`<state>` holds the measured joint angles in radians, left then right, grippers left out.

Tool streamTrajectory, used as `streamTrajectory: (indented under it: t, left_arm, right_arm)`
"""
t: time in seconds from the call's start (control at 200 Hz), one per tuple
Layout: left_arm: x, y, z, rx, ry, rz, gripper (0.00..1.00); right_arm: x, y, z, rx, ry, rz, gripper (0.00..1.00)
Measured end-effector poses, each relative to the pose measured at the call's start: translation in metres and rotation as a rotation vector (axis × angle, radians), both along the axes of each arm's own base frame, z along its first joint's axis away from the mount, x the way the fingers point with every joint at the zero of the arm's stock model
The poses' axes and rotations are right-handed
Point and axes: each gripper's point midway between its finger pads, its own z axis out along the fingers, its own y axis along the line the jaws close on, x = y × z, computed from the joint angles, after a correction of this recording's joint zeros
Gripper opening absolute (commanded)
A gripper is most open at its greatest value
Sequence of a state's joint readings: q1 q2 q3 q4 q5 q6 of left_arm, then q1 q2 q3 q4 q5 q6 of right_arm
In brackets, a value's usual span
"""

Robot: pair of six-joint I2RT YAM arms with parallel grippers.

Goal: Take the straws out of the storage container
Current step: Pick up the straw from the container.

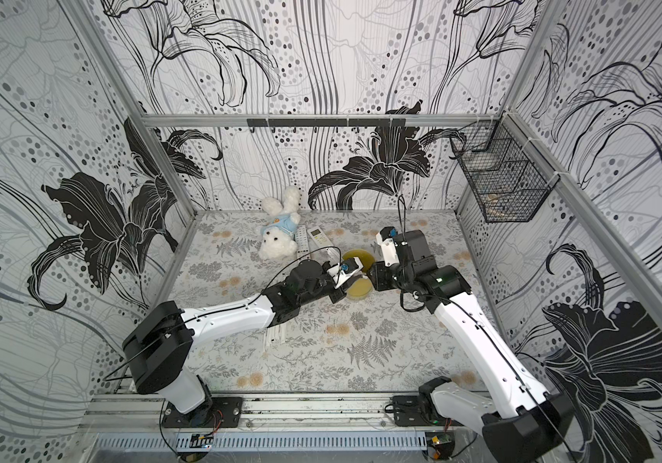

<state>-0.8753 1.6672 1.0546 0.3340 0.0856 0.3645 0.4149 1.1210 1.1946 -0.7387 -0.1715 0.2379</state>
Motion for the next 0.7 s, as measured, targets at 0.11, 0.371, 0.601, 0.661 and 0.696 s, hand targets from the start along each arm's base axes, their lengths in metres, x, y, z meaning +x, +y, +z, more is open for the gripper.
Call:
streamTrajectory:
  t: [0.11, 0.371, 0.601, 0.661, 0.696]
  left_arm:
    - [0.001, -0.001, 0.004, 0.005, -0.011, -0.004, 0.15]
    - [0.002, -0.003, 0.010, 0.005, -0.016, -0.006, 0.05]
    - [0.001, 0.003, 0.022, 0.005, -0.024, 0.015, 0.04]
    - [-0.001, 0.006, 0.032, -0.006, -0.038, 0.029, 0.04]
    - [-0.002, 0.008, 0.039, -0.013, -0.046, 0.035, 0.03]
  right_arm:
    - [-0.001, -0.001, 0.003, 0.004, -0.009, 0.000, 0.35]
    - [-0.001, -0.001, 0.010, 0.009, -0.023, -0.001, 0.35]
    - [0.003, -0.001, 0.037, 0.028, -0.085, -0.009, 0.35]
    - [0.003, -0.001, 0.043, 0.034, -0.098, -0.009, 0.35]
    - [0.004, 0.000, 0.046, 0.037, -0.104, -0.008, 0.35]
